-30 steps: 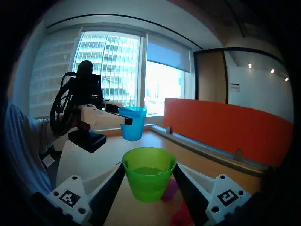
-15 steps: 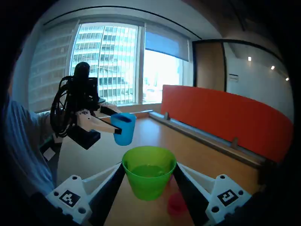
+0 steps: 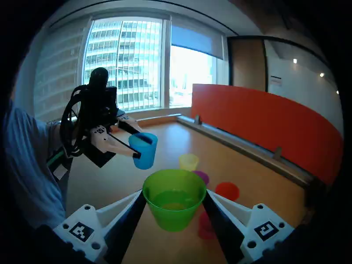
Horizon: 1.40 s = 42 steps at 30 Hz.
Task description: Pour water
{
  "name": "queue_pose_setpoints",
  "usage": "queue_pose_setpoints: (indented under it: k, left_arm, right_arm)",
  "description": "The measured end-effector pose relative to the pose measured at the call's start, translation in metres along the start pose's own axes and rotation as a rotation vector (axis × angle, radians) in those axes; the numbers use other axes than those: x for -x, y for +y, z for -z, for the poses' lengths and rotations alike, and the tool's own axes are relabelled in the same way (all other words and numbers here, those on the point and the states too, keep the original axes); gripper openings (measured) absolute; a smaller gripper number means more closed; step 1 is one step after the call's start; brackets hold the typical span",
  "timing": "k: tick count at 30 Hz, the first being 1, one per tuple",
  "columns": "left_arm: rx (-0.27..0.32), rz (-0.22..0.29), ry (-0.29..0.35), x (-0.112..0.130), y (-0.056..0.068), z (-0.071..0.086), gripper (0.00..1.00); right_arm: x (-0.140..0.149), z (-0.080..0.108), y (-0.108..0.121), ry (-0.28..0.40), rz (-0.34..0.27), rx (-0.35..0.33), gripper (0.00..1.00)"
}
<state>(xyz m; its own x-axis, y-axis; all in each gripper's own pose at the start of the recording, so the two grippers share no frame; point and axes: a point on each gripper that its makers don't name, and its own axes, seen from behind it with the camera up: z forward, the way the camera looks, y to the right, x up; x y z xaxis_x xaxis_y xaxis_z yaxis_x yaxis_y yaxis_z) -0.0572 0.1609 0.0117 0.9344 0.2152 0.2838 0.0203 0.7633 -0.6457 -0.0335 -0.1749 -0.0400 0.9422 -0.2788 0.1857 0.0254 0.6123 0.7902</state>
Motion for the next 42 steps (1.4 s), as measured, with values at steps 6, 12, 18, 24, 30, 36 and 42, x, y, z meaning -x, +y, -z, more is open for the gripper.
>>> queue_pose_setpoints:
  k: [6,12,18,24,30,36,42]
  left_arm:
    - [0.007,-0.008,-0.063,0.027,0.002,-0.007,0.87]
    - [0.015,-0.015,-0.115,0.049,0.004,-0.013,0.87]
    - [0.026,-0.023,-0.166,0.068,0.003,-0.017,0.87]
    - [0.038,-0.030,-0.206,0.081,0.002,-0.021,0.87]
    - [0.038,-0.043,-0.231,0.092,0.000,-0.027,0.87]
    - [0.036,-0.050,-0.247,0.102,-0.001,-0.032,0.87]
    - [0.038,-0.045,-0.258,0.110,-0.001,-0.035,0.87]
  right_arm:
    - [0.021,-0.006,-0.001,-0.050,0.008,-0.013,0.90]
    - [0.037,-0.012,-0.003,-0.091,0.014,-0.029,0.91]
    - [0.055,-0.017,-0.005,-0.140,0.029,-0.042,0.91]
    - [0.069,-0.023,-0.005,-0.171,0.033,-0.050,0.91]
    - [0.078,-0.027,-0.004,-0.190,0.038,-0.049,0.91]
    - [0.083,-0.031,-0.002,-0.198,0.040,-0.049,0.91]
    - [0.088,-0.032,0.000,-0.207,0.041,-0.046,0.91]
